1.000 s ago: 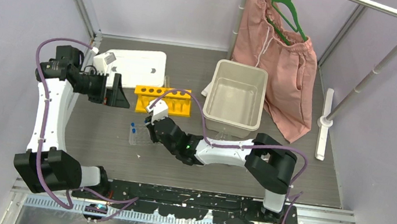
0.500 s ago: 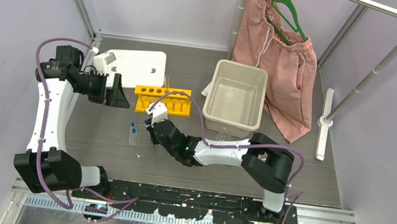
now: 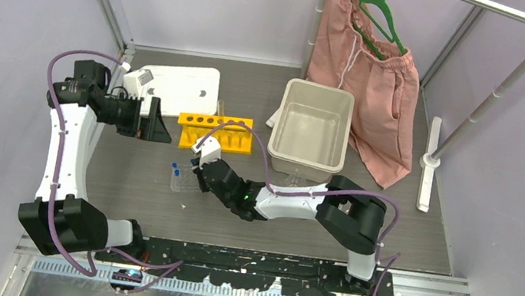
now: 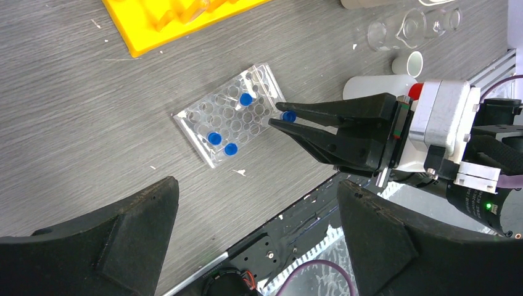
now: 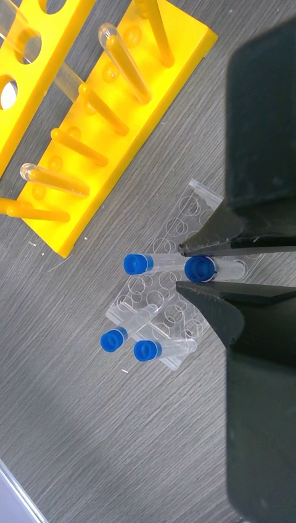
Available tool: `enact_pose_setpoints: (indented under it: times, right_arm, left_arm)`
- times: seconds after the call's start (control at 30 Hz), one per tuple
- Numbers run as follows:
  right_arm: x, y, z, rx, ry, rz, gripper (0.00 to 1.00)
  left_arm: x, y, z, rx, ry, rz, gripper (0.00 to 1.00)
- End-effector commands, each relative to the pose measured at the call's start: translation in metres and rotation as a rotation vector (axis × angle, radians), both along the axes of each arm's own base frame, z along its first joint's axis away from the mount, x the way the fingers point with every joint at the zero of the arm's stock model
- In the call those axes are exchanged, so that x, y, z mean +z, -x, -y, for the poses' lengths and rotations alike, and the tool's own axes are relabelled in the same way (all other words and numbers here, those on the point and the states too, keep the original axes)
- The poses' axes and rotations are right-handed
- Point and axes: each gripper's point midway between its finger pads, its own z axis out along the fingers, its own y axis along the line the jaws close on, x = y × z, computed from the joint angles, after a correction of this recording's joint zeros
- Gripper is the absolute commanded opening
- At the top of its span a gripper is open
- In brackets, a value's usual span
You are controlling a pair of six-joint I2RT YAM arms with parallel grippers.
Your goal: Organize the chemistry lab equipment
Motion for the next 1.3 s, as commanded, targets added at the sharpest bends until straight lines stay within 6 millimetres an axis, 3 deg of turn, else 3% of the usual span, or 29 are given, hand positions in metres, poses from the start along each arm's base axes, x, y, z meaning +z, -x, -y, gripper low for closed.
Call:
enact_pose_setpoints:
  times: [0.0, 0.27, 0.47, 0.6, 0.7, 1.03, 1.27]
  right_arm:
    - [-0.008, -0.001, 0.000, -0.013, -0.006, 0.015, 0.03]
    - [-0.010, 0.002, -0.002, -0.008, -0.014, 0.010, 0.05]
    - [-0.013, 0.004, -0.003, -0.003, -0.013, 0.005, 0.26]
    - [-0.007, 0.004, -0.002, -0.012, -0.036, -0.003, 0.33]
    - [0.004, 0.005, -0.002, -0.014, -0.069, -0.009, 0.34]
    - [0.051, 0.001, 0.005, -0.057, -0.160, -0.014, 0.56]
    - [0.076, -0.008, 0.024, -0.103, -0.183, -0.027, 0.53]
  left_arm:
    - [0.012, 0.000, 0.000, -0.013, -0.022, 0.067, 1.00]
    - [0.011, -0.001, 0.000, -0.013, -0.021, 0.065, 1.00]
    - [0.012, -0.001, -0.001, -0.012, -0.025, 0.069, 1.00]
    - [0.010, -0.001, -0.001, -0.011, -0.025, 0.064, 1.00]
    - [0.010, -0.001, -0.001, -0.010, -0.024, 0.058, 1.00]
    - [0.012, -0.001, -0.001, -0.008, -0.028, 0.068, 1.00]
    - [0.014, -0.001, -0.002, -0.006, -0.030, 0.073, 1.00]
